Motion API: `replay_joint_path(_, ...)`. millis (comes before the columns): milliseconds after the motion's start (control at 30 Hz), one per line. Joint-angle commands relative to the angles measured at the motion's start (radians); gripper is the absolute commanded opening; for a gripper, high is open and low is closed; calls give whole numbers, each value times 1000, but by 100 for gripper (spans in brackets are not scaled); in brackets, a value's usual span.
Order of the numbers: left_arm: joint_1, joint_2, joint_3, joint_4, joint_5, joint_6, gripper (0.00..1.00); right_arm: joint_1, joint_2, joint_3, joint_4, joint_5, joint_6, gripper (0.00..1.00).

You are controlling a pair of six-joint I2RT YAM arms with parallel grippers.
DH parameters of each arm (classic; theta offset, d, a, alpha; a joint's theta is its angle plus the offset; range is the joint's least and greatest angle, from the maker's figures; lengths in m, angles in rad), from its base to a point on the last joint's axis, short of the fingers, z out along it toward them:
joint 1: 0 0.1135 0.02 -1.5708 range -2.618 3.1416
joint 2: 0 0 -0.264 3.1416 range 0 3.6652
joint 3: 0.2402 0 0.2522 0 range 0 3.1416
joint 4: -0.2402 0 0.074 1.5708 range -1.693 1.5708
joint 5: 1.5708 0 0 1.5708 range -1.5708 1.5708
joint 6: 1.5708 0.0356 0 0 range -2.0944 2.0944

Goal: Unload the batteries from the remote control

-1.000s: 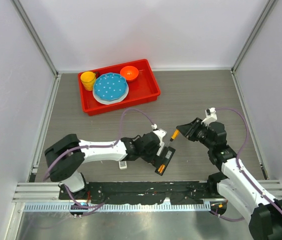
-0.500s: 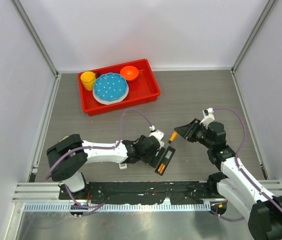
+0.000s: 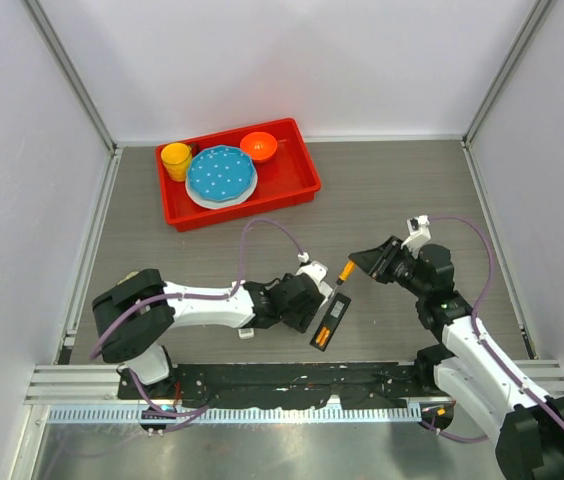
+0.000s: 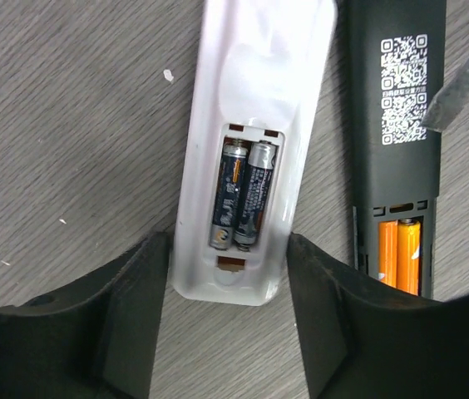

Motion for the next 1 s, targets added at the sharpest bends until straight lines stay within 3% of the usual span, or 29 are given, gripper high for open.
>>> replay_joint_path(0, -7, 0, -38, 5, 12, 34, 57, -6, 23, 9, 62, -12, -2, 1)
replay_joint_path(100, -9, -5, -43, 8, 27, 35, 45, -6, 31, 6, 70, -28, 12, 1)
replay_joint_path(200, -12, -12, -58, 29, 46, 27, 41, -8, 6, -9, 78, -34, 30, 1)
replay_joint_path(533, -26, -74, -84, 28, 58, 35, 44, -6, -78, 35, -68, -41, 35, 1)
replay_joint_path(767, -26, -101, -130, 101, 56, 84, 55, -6, -115, 90, -171, -29, 13, 1)
replay_joint_path(900, -27, -84, -135, 109, 40, 112, 54, -6, -143, 98, -221, -6, 23, 1)
replay_joint_path(967, -26, -78, -139, 111, 33, 141, 49, -8, -153, 98, -231, -8, 27, 1)
